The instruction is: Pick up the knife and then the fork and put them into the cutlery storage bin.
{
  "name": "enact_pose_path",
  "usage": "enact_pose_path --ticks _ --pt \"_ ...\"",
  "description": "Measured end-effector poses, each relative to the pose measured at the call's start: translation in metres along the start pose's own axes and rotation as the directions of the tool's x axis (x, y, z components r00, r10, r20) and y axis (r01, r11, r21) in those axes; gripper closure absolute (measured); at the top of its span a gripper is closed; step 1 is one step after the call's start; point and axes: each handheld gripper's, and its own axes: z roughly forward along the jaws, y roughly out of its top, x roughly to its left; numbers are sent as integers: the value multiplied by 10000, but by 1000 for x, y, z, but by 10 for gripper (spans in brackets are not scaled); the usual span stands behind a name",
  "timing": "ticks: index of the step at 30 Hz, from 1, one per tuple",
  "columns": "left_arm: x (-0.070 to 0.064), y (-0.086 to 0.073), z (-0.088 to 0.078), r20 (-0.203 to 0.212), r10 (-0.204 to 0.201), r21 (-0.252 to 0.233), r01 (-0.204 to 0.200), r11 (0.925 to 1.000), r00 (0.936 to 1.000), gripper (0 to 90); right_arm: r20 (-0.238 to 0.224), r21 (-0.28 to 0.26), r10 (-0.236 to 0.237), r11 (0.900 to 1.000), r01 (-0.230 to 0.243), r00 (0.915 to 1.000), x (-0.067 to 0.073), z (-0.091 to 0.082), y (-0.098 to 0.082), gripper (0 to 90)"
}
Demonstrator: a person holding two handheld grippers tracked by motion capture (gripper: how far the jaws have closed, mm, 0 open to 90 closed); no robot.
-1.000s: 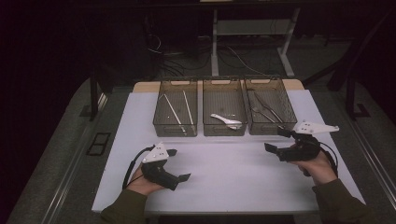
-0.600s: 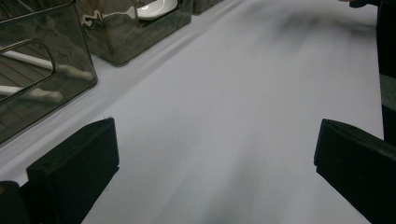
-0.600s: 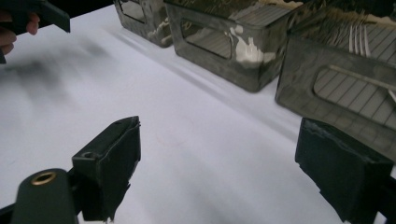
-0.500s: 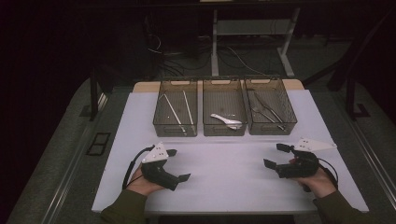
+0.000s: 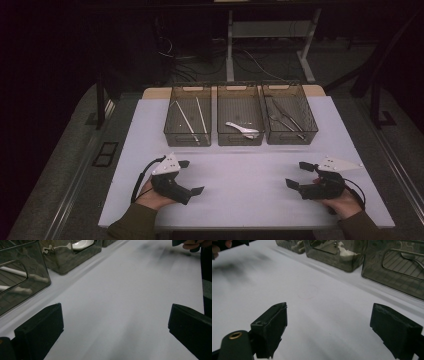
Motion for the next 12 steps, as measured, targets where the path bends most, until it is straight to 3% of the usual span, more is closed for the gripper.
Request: enact_pose_path --ticks 12 --pt "-1 0 0 19 31 16 -31 10000 10000 0 -73 -31 -23 10000 23 10000 0 -2 2 142"
